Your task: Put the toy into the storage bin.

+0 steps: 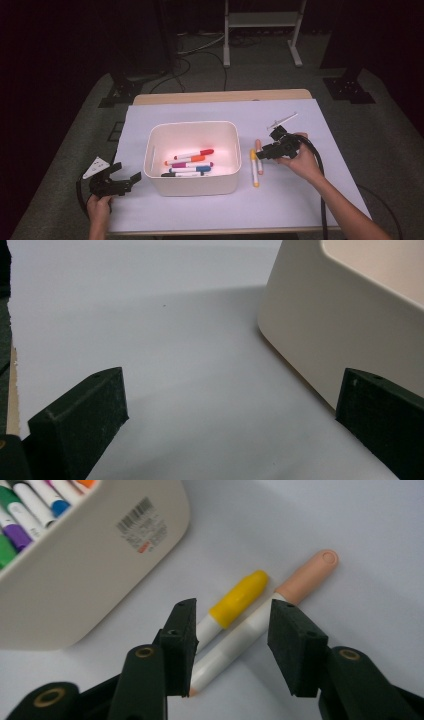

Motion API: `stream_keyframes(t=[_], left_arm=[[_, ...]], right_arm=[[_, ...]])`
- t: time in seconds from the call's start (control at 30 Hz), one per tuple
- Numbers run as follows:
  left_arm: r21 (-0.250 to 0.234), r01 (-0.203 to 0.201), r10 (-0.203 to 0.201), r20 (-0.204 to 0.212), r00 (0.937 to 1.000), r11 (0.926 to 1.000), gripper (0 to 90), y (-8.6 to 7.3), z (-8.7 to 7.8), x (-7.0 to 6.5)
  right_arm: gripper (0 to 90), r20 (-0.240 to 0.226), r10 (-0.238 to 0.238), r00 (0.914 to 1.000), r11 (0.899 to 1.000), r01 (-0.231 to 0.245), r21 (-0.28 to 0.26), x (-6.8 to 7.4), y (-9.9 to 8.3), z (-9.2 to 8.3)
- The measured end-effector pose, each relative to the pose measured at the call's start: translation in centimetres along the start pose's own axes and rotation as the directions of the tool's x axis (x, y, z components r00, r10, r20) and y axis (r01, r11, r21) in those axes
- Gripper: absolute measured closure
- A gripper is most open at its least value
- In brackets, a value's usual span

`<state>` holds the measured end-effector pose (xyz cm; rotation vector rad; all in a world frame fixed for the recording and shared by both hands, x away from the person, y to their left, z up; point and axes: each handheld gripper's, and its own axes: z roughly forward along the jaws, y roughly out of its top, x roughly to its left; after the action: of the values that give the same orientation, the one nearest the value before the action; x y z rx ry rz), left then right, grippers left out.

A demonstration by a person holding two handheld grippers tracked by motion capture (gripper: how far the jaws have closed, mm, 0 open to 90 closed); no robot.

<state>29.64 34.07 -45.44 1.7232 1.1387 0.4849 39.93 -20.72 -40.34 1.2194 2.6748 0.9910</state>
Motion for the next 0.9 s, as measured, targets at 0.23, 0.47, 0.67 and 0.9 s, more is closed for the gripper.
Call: stream_keyframes(t=[0.23,0.47,0.67,0.9], left_arm=[[-0.001,0.001,-0.001,0.002,1.0000,1.0000,0.0,0.0,0.0,0.0],[-0.004,0.000,0.000,0.005,1.0000,1.0000,0.0,0.0,0.0,0.0],[0.002,-0.002,0.002,0.003,1.0000,1.0000,0.0,0.0,0.0,0.0],[0.003,-0.001,0.001,0.003,1.0000,1.0000,0.0,0.0,0.0,0.0]], right_arm=[[57.9,0.037,0.065,0.9972,0.998,-0.065,0.007,-0.9,0.0,2.0],[59.9,0.114,0.081,0.9902,0.995,-0.086,0.042,-1.4,-0.3,3.0],[61.8,0.158,0.086,0.9836,0.994,-0.096,0.052,-1.9,-1.2,2.3],[75.1,0.199,0.092,0.9756,0.994,-0.103,0.044,-2.4,-2.1,1.7]])
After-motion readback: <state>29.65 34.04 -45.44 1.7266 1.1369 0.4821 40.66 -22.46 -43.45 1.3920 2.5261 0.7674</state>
